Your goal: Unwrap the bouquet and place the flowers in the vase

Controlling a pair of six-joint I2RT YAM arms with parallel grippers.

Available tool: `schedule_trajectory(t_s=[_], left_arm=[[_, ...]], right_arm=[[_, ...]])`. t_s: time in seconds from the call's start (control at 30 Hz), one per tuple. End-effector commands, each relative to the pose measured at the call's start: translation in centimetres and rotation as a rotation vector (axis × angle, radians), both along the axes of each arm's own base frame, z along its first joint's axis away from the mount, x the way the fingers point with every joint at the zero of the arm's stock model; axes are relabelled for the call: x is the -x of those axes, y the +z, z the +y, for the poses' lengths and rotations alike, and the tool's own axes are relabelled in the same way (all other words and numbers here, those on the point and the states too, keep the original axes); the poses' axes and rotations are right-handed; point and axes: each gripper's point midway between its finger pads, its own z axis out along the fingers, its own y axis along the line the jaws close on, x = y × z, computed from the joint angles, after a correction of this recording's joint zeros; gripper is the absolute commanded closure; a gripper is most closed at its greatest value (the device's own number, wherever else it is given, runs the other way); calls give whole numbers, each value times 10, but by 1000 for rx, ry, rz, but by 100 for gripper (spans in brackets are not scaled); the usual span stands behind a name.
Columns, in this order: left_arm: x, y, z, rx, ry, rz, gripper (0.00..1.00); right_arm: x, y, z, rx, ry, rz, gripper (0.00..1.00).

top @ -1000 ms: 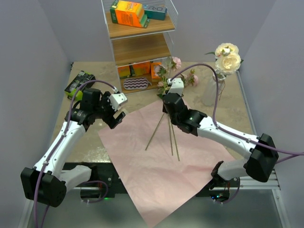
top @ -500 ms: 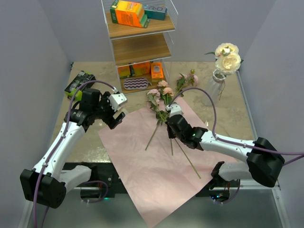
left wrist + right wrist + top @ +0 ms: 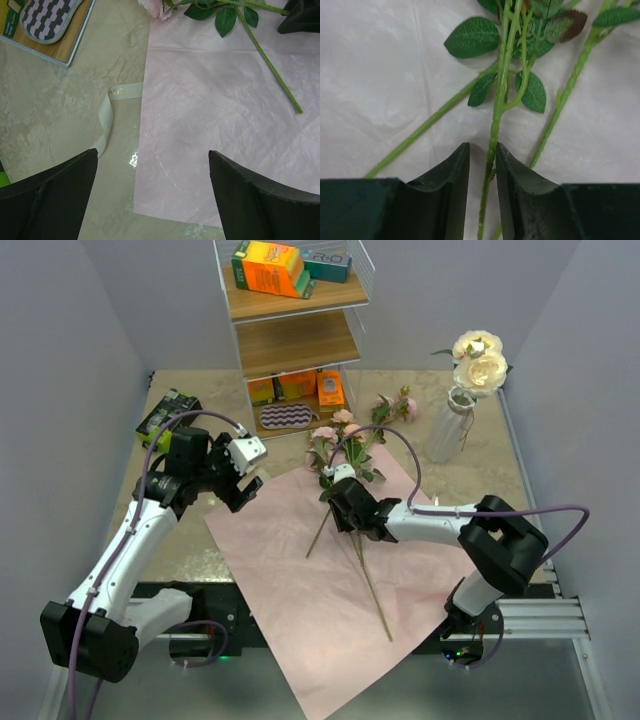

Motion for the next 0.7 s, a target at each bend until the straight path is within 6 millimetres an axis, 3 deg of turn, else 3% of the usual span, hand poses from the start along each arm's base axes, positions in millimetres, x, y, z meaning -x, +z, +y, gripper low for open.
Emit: schedule_trajectory(t_s=[0.0,0.13,0.43,0.53,0.67], left_arm=[[0,6,1,5,-10,-30,4],[1,6,2,1,-9,-32,4],[3,4,3,-9,-16,-32,4],[3,5,3,-9,-15,-33,4],[3,5,3,-7,-16,-30,4]], right_arm=[[-23,26,30,-53,43,-68,69],[-33,24,40,-30,52,-71,69],[-37,2,32,-19,51,-7,73],[-39,5,34,-36,52,-6,81],[-45,28,43,-74,61,-41,99]])
